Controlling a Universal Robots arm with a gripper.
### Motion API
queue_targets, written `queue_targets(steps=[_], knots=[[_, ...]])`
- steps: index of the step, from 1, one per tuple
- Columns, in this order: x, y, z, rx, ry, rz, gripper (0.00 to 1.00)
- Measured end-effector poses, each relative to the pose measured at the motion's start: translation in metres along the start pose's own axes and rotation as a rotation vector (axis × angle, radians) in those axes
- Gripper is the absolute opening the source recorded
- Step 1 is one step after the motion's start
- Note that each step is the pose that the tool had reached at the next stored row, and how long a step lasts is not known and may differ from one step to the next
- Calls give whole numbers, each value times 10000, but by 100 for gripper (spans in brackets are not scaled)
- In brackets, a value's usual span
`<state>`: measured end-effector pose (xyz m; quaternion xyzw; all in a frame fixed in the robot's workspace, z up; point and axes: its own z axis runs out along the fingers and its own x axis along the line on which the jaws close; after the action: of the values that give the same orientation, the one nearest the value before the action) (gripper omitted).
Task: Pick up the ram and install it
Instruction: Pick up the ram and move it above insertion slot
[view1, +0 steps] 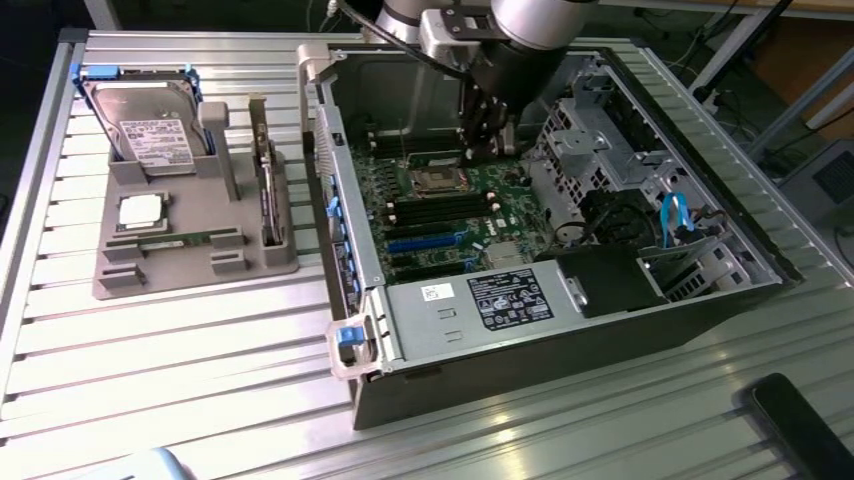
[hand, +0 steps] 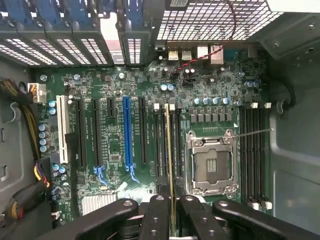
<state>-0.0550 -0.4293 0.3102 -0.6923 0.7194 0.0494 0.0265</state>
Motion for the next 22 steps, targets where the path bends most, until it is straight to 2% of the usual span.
queue_targets(steps=[10, 19, 22], knots=[[21, -7, 190, 1, 0, 0, 14], [22, -25, 210, 7, 0, -1, 14], [25, -45, 248, 7, 25, 1, 14]])
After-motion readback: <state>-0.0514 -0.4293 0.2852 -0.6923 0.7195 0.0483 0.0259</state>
